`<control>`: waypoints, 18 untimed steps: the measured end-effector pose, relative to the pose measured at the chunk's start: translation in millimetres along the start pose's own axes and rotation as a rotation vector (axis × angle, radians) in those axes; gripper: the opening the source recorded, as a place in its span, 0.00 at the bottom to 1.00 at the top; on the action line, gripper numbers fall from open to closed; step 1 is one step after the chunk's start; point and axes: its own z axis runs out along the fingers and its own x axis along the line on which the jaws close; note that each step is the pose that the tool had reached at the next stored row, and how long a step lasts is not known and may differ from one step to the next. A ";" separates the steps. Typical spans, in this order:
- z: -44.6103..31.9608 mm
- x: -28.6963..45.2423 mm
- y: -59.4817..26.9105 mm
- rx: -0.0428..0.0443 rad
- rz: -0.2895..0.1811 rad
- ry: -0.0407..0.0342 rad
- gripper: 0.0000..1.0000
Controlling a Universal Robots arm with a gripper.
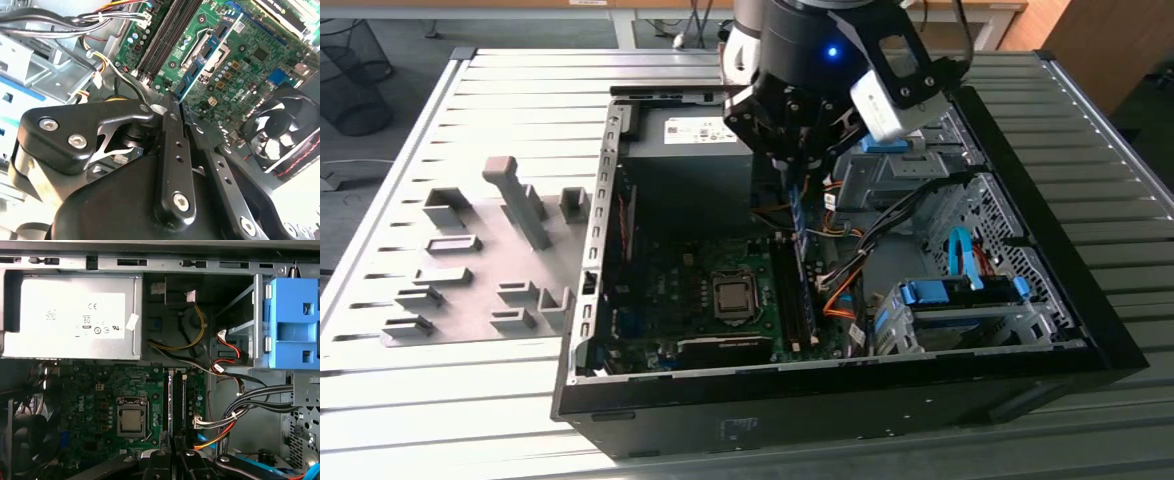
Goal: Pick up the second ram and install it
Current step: 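Insert the second ram into the second slot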
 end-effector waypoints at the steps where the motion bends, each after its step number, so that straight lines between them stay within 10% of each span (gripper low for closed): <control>1: 1.8 0.0 0.0 0.0000 0.004 -0.0001 0.14; 18: 32.7 0.2 -1.5 0.0049 -0.013 0.0043 0.14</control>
